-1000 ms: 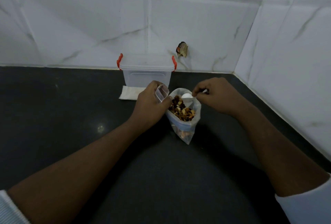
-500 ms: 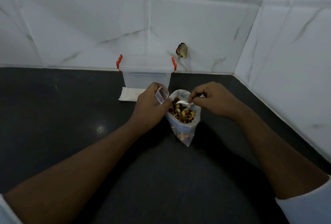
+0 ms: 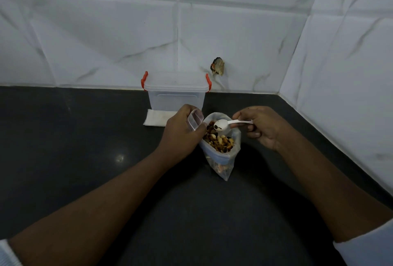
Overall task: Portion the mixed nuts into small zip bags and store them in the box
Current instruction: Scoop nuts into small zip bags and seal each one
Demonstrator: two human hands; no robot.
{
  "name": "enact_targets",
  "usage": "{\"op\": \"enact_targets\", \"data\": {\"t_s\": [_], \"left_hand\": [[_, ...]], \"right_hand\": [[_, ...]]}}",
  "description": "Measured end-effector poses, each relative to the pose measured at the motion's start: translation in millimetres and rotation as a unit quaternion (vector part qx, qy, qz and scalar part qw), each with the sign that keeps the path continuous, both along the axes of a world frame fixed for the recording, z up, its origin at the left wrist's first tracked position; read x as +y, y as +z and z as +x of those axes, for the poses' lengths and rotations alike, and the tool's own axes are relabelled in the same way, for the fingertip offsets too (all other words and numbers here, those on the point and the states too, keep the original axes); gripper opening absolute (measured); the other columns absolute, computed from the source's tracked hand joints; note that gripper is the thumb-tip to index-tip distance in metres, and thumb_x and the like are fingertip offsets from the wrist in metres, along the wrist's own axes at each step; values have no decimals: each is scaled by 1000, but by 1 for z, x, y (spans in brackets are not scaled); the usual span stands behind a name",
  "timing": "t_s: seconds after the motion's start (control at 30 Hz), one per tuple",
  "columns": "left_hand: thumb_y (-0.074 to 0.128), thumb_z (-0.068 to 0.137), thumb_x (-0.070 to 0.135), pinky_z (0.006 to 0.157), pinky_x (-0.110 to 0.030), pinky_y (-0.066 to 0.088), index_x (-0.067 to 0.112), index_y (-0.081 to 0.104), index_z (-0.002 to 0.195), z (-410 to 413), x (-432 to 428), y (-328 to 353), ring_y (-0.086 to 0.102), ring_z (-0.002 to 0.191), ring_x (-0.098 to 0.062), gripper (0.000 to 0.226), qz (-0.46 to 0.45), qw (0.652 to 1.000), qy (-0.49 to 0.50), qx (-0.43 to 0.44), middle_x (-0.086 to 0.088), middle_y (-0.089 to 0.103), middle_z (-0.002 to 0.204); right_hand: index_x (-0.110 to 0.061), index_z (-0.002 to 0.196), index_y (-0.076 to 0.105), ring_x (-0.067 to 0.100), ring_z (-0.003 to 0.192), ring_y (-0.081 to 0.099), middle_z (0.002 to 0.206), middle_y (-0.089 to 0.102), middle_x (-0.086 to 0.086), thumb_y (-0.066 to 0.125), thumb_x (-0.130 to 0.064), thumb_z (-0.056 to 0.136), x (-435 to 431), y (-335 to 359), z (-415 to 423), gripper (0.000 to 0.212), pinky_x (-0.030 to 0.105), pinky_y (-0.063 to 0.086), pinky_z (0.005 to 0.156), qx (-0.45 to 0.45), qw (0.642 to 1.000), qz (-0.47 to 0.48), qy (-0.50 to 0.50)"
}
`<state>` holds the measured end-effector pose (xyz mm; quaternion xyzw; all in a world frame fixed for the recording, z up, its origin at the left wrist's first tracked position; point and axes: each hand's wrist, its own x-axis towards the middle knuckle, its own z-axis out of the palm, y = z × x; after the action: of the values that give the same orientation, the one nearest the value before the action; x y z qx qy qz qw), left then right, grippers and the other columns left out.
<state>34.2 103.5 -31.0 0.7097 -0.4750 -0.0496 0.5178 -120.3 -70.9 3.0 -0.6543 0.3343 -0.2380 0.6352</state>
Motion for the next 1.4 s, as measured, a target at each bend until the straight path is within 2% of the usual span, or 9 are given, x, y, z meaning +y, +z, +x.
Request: {"op": "enact_targets", "data": {"t_s": [0.13, 0.33, 0.53, 0.63, 0.73, 0.9, 1.07, 1.23, 1.4], "left_hand": [[70, 94, 31, 67, -5, 44, 32, 55, 111, 1, 0, 0, 58, 95, 7, 23, 1, 1000, -1, -2, 20, 59, 99], [71, 93, 30, 71, -8, 46, 30, 57, 112, 2, 0, -3, 57, 97, 10, 24, -11, 1000, -14, 3, 17, 63, 101], [73, 91, 28, 83, -22, 53, 27, 57, 118, 4, -1, -5, 61, 101, 3, 31, -15, 1000, -23, 14, 15, 66, 108], [74, 90, 26, 82, -24, 55, 26, 57, 117, 4, 0, -6, 63, 98, 1, 32, -21, 999, -23, 17, 13, 66, 105], [76, 88, 24, 77, -21, 53, 25, 56, 113, 5, -1, -7, 61, 95, 3, 31, -30, 999, -19, 2, 12, 64, 102], [73, 90, 25, 70, -10, 44, 26, 57, 113, 5, -2, -6, 58, 95, 7, 28, -23, 1000, -14, 6, 14, 63, 100], [73, 91, 28, 72, -4, 45, 27, 58, 111, 4, -1, -6, 58, 96, 9, 25, -33, 999, -11, 8, 14, 64, 100], [72, 92, 30, 72, -2, 44, 27, 58, 112, 4, -1, -5, 56, 98, 11, 24, -33, 999, -8, 14, 14, 63, 102], [72, 92, 30, 71, -1, 44, 27, 58, 111, 4, -1, -4, 56, 98, 11, 23, -30, 999, -7, 7, 15, 63, 101]], "right_hand": [[2, 95, 68, 7, 49, 39, 91, 72, 26, 53, 2, 91, -3, 1, -1, 15, 17, 25, 37, -28, 998, 53, 15], [2, 95, 65, 6, 49, 38, 82, 70, 18, 48, 7, 95, 14, 14, 0, 17, 18, 23, 41, -148, 983, 69, 87], [-9, 94, 77, 9, 61, 52, 86, 68, 14, 58, 4, 97, 31, 16, 2, 23, 19, 38, 51, -98, 973, -163, 128], [-15, 101, 79, 12, 87, 71, 98, 78, -1, 63, 2, 95, 32, 17, 0, 25, 27, 58, 75, -41, 928, -335, 156], [-19, 107, 79, 15, 100, 72, 102, 78, -6, 65, 3, 92, 31, 20, -1, 31, 36, 59, 90, -11, 890, -422, 172], [-17, 101, 80, 9, 90, 72, 94, 78, -10, 64, 3, 92, 25, 26, -9, 27, 23, 57, 77, -28, 893, -437, 108], [-20, 91, 79, -8, 77, 61, 78, 66, -21, 66, -5, 90, 14, 22, -12, 21, 5, 42, 65, 90, 832, -540, 90], [-23, 100, 81, 2, 76, 65, 85, 72, -11, 63, -13, 91, 15, 13, -5, 22, 23, 50, 68, 190, 808, -538, 148], [-20, 100, 81, 6, 74, 66, 87, 75, -6, 63, -12, 91, 17, 17, -6, 21, 25, 53, 68, 150, 819, -544, 106]]}}
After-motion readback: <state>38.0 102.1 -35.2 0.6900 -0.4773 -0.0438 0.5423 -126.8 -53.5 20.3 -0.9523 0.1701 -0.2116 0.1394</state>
